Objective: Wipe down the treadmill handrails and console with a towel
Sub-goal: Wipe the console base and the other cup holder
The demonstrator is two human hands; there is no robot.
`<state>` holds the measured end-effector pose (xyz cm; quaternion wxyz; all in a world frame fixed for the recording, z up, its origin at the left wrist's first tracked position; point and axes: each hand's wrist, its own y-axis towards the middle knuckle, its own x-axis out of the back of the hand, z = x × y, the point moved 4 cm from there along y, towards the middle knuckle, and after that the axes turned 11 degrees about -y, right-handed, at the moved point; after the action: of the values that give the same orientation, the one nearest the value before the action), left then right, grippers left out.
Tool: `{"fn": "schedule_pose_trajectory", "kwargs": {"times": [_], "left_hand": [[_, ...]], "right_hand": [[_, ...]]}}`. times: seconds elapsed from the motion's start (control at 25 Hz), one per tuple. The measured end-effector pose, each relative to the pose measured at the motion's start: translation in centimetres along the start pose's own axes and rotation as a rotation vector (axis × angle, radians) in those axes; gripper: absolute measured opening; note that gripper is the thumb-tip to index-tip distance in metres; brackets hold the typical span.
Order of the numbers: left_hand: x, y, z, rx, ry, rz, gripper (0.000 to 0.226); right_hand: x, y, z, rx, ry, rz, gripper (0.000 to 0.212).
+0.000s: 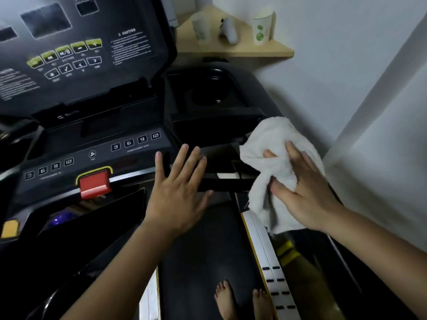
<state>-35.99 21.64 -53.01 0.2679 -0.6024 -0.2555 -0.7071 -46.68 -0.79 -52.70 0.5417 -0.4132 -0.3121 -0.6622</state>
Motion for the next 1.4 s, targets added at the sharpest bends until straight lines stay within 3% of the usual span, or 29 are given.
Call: {"fn": "schedule_pose_trajectory", "kwargs": {"times": [0.08, 0.12, 0.24, 0.32, 0.48, 0.56, 0.64, 0.76, 0.84, 0.96, 1.08, 1.16, 1.2, 1.32, 1.4], "left_hand": [[0.5, 0.6, 1.3, 0.001, -0.089, -0.009, 0.071], [0.8, 0.9, 2.3, 0.004, -0.124, -0.019, 0.071], [1.8, 2.5, 6.7, 0.055, -0.19, -0.019, 0.069], [2.0, 4.7, 9.7, 0.103, -0.196, 0.01, 0.07], [1.9, 8.6, 10.3, 0.061, -0.246, 0.025, 0.074], [1.8, 9.2, 10.0, 0.026, -0.273, -0.013, 0.07], [1.8, 9.2, 10.0, 0.024, -0.307, -0.029, 0.068], [1.9, 9.3, 10.3, 0.034, -0.329, -0.032, 0.069], [1.9, 9.5, 10.5, 0.026, -0.36, -0.036, 0.07], [1.8, 9.4, 10.5, 0.02, -0.376, -0.044, 0.07], [1.8, 9.5, 10.4, 0.016, -0.355, -0.045, 0.069], [1.8, 9.4, 10.5, 0.025, -0.342, -0.046, 0.069], [1.8, 9.4, 10.6, 0.03, -0.339, -0.045, 0.069], [1.7, 9.5, 10.5, 0.029, -0.366, -0.038, 0.068], [1.7, 9.4, 10.6, 0.034, -0.362, -0.049, 0.069]], "right_hand": [[-1.5, 1.8, 3.6, -0.012, 0.284, 0.021, 0.067], [-2.9, 2.6, 6.0, 0.013, 0.28, 0.018, 0.06], [-6.9, 4.3, 11.1, 0.204, -0.35, -0.009, 0.079], [-6.8, 6.5, 11.0, 0.247, -0.415, 0.115, 0.092], [-6.2, 10.8, 10.1, 0.073, 0.113, 0.579, 0.099], [-7.3, 12.0, 10.2, -0.022, 0.215, 0.714, 0.119], [-8.0, 12.5, 10.6, -0.058, 0.295, 0.762, 0.125], [-7.4, 12.9, 12.2, -0.067, 0.379, 0.646, 0.105], [-7.2, 12.7, 13.6, -0.052, 0.349, 0.426, 0.094], [-6.3, 9.9, 15.3, 0.061, -0.006, 0.033, 0.089], [-7.5, 5.1, 14.0, 0.356, -0.366, -0.148, 0.106], [-7.4, 3.8, 11.4, 0.498, -0.429, -0.126, 0.109], [-7.0, 4.4, 10.1, 0.489, -0.424, -0.038, 0.107], [-5.3, 8.3, 9.1, 0.263, -0.279, 0.322, 0.067], [-5.7, 8.2, 10.4, 0.236, -0.359, 0.236, 0.055]]}}
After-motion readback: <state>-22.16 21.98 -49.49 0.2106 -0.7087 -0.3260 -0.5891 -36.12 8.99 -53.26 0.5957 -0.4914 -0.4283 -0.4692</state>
